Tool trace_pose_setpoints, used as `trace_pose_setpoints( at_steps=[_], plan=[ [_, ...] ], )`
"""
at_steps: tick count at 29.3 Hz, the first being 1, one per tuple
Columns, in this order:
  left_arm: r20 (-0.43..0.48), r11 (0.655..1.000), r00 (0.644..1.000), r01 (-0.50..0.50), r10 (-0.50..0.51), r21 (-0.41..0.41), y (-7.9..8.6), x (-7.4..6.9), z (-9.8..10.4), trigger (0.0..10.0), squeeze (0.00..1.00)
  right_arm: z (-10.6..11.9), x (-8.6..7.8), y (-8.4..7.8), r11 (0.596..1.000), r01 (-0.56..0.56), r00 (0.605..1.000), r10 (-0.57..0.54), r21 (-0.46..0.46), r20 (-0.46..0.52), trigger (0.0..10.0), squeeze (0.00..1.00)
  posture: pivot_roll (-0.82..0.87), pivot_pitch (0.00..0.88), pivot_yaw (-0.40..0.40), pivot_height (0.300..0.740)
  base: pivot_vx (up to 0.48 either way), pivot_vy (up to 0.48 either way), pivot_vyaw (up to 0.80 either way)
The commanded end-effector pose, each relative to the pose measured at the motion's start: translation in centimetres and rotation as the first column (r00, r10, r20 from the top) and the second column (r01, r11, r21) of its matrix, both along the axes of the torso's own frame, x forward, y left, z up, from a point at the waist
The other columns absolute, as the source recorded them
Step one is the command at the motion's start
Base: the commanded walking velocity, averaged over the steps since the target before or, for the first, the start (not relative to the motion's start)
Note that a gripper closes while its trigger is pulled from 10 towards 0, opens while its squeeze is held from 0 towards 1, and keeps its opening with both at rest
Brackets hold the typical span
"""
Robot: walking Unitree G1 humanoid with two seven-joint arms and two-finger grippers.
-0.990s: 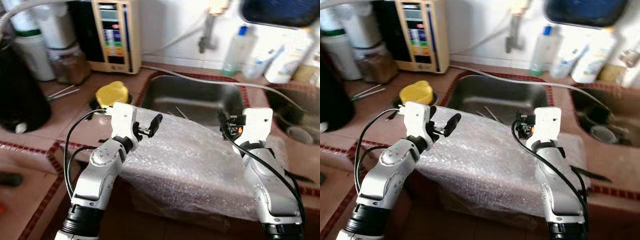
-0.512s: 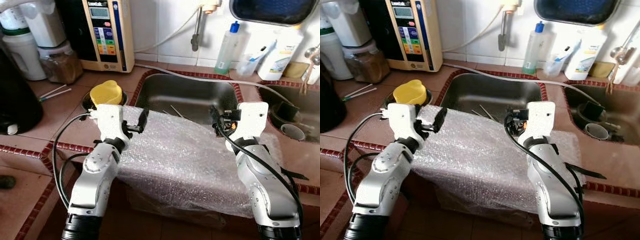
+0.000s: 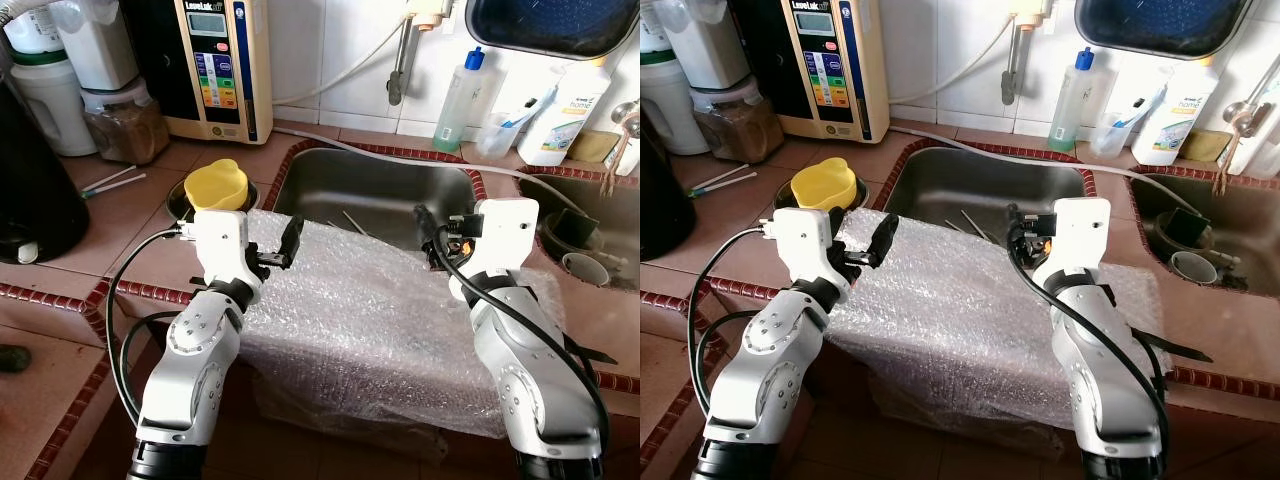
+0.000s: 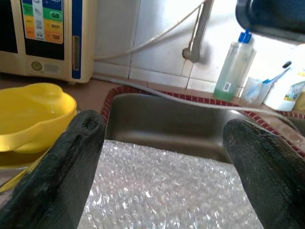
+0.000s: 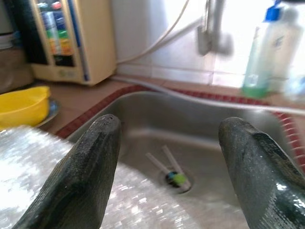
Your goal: Kitchen organization
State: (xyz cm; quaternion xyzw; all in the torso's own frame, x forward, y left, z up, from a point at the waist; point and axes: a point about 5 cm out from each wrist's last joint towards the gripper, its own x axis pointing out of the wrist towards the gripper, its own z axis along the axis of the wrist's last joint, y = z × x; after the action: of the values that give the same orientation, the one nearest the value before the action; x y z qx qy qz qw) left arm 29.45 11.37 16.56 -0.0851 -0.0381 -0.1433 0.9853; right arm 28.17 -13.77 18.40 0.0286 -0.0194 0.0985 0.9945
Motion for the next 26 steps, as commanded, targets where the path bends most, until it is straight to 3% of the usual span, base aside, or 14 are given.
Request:
trace_pose_setpoints(
  at_steps=[1, 21, 26],
  plan=[
    [0.01, 1.0, 1.0, 0.014, -0.014, -0.004, -0.3, 0.1, 0.5, 10.0, 0.0, 0.4, -0.2, 0.0, 0.999, -0.004, 1.0, 0.005, -0.036, 0.016, 10.0, 0.0, -0.01, 0.0, -0.014, 0.74, 0.356, 0.0, 0.0],
    [0.001, 0.999, 0.999, 0.044, -0.044, -0.007, -0.7, 0.1, 0.4, 10.0, 0.0, 0.8, 0.0, 0.9, 0.998, 0.007, 0.998, -0.003, -0.065, 0.066, 10.0, 0.0, -0.01, 0.0, -0.009, 0.74, 0.395, 0.0, 0.0],
    [-0.003, 0.999, 0.999, 0.049, -0.049, -0.005, -0.8, 0.1, 0.3, 10.0, 0.0, 0.5, -0.1, 1.1, 0.999, -0.022, 0.999, 0.023, -0.036, 0.028, 10.0, 0.0, -0.01, 0.0, -0.009, 0.74, 0.401, 0.0, 0.0]
  ],
)
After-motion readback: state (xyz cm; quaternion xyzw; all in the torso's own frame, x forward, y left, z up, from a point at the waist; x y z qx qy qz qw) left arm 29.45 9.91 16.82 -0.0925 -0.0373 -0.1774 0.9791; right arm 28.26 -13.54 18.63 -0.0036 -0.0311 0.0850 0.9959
